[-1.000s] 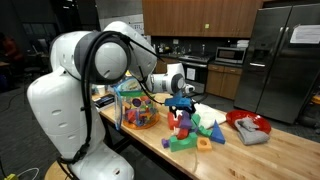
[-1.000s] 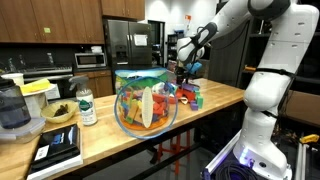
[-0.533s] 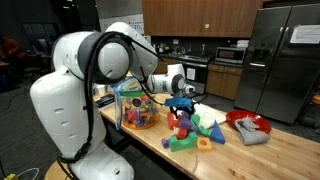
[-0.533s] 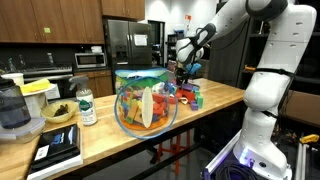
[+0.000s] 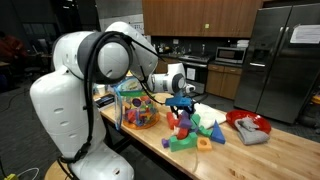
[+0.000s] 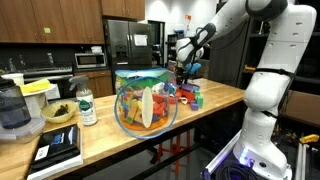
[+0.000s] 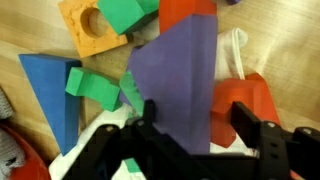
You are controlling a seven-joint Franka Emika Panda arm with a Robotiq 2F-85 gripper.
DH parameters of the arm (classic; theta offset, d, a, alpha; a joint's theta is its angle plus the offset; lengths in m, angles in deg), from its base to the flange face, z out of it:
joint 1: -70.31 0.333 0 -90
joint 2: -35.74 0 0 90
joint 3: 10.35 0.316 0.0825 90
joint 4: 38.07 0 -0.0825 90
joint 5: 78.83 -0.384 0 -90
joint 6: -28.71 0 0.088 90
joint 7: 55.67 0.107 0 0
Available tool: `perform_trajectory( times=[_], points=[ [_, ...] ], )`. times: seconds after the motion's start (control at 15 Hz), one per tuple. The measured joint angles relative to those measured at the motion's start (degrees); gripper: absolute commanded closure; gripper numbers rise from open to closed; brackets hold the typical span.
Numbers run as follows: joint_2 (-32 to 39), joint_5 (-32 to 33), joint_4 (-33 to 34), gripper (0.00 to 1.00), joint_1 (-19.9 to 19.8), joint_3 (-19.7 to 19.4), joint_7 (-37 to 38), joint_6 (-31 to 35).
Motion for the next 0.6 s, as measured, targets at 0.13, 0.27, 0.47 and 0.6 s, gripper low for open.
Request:
perform_trajectory(
  times=[0.13, 0.27, 0.47, 0.6],
  points=[
    [0.00, 0.00, 0.12, 0.51, 0.00, -0.02, 0.11, 0.00],
    [0.00, 0.00, 0.19, 0.51, 0.00, -0.03, 0.22, 0.00],
    [0.00, 0.00, 0.25, 0.51, 0.00, -0.05, 0.29, 0.00],
    [0.00, 0.00, 0.27, 0.51, 0.00, -0.07, 0.29, 0.00]
  ],
)
